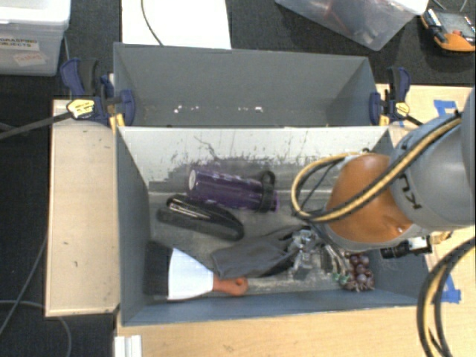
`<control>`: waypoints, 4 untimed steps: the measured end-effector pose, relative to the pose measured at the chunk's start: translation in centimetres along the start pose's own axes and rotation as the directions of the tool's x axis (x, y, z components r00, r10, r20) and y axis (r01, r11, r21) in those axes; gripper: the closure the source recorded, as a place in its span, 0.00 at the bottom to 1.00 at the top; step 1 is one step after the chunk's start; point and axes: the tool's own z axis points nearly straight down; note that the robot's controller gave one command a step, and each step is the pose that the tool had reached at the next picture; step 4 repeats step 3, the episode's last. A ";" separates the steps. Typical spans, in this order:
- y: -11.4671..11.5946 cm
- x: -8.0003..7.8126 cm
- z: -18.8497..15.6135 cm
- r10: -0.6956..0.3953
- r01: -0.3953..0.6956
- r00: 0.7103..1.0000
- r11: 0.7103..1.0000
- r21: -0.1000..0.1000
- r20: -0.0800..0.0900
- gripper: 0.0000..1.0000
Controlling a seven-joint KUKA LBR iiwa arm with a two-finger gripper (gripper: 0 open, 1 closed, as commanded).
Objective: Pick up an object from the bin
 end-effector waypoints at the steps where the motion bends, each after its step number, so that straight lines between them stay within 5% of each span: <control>1: 1.0 -0.5 -10.9 0.004 -0.004 1.000 1.000 0.001 -0.004 1.00; 2: 2.2 0.1 -1.1 0.024 -0.024 1.000 1.000 0.000 -0.002 1.00; 4: 2.2 0.6 -1.7 0.022 -0.022 1.000 1.000 0.003 -0.019 1.00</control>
Offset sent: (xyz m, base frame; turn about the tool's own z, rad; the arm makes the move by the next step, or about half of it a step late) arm 0.0005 0.0240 0.0053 0.0288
